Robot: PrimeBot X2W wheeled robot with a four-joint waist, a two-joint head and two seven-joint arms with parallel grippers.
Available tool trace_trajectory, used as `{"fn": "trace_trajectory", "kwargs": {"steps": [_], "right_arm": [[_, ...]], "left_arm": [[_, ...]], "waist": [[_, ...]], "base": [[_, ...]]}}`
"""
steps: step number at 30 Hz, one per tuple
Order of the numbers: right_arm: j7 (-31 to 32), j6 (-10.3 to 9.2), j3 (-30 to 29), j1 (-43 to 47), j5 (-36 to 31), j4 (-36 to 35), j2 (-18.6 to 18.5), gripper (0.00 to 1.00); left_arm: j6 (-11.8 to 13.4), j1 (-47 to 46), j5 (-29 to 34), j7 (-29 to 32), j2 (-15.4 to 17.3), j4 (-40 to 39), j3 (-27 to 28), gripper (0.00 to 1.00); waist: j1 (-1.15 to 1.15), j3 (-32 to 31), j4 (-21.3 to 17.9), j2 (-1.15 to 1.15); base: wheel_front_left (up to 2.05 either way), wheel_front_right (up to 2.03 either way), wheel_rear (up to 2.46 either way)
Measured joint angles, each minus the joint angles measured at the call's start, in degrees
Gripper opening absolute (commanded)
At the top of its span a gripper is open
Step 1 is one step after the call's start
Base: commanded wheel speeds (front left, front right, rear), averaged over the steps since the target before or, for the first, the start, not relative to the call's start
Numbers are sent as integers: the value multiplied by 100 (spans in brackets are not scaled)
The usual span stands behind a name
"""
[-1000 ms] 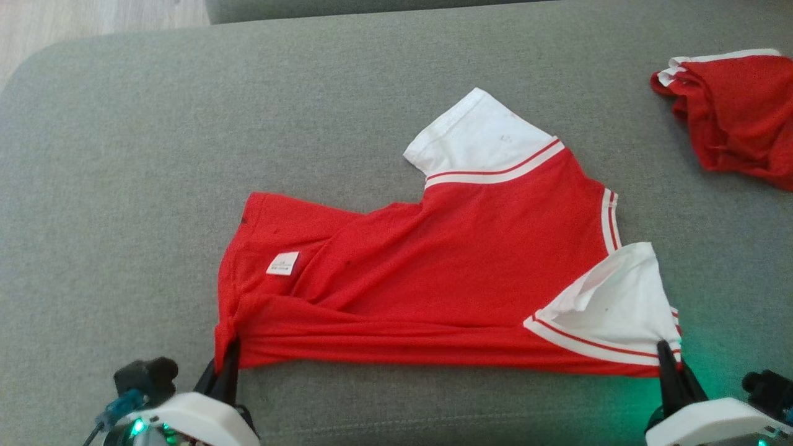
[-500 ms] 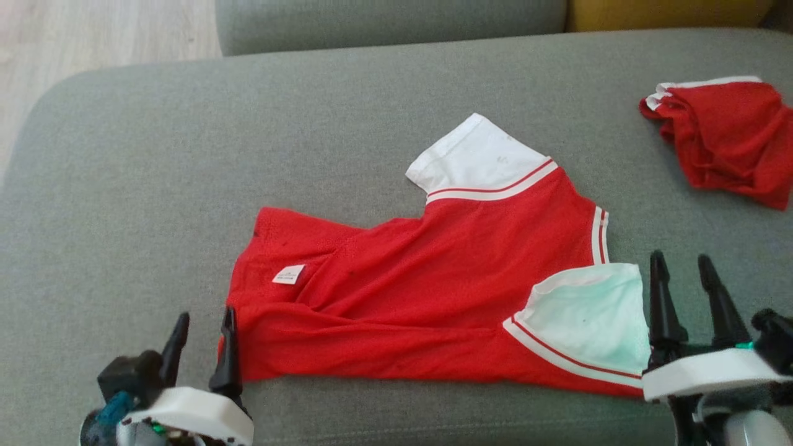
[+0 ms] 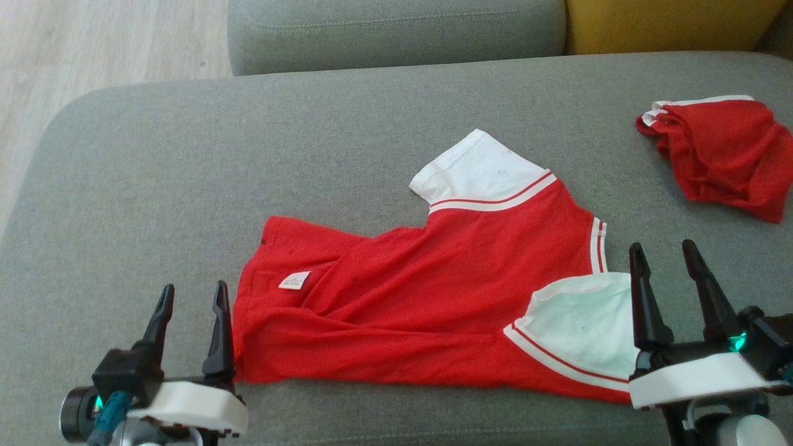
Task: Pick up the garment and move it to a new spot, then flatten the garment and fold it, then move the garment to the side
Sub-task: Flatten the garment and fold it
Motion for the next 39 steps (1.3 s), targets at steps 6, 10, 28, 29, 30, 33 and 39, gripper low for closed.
{"fn": "trace_trajectory", "kwargs": {"steps": [6, 10, 28, 29, 30, 33, 39], "right_arm": [[53, 0, 9, 0, 4, -45, 0, 100], [78, 0, 9, 0, 29, -45, 0, 100], [110, 0, 168, -291, 215, 46, -4, 100], [109, 0, 168, -290, 223, 68, -4, 100], [108, 1, 168, -290, 260, 73, -4, 100], [91, 0, 168, -292, 312, 113, -4, 100], [58, 1, 140, -319, 377, 168, -5, 100]], "left_arm": [[5, 1, -8, 42, 21, -5, -53, 100], [-52, -10, -10, 90, 25, 4, -140, 100], [-1317, -2183, -888, 1304, -35, 2820, -374, 100], [-1328, -2235, -917, 1317, -35, 2973, -371, 100], [-1371, -2284, -954, 1319, -37, 3098, -354, 100], [-1495, -2440, -1042, 1330, -49, 3421, -352, 100], [-1679, -2652, -1147, 1259, -97, 3797, -375, 0]], "waist": [[0, -17, 8, 0], [0, 0, 15, 0], [1, 704, -174, 0], [0, 725, -195, 0], [0, 747, -214, 0], [1, 784, -247, 0], [0, 802, -257, 0]], "base": [[0, 0, 0], [0, 0, 0], [0, 0, 0], [0, 0, 0], [0, 0, 0], [0, 0, 0], [0, 0, 0]]}}
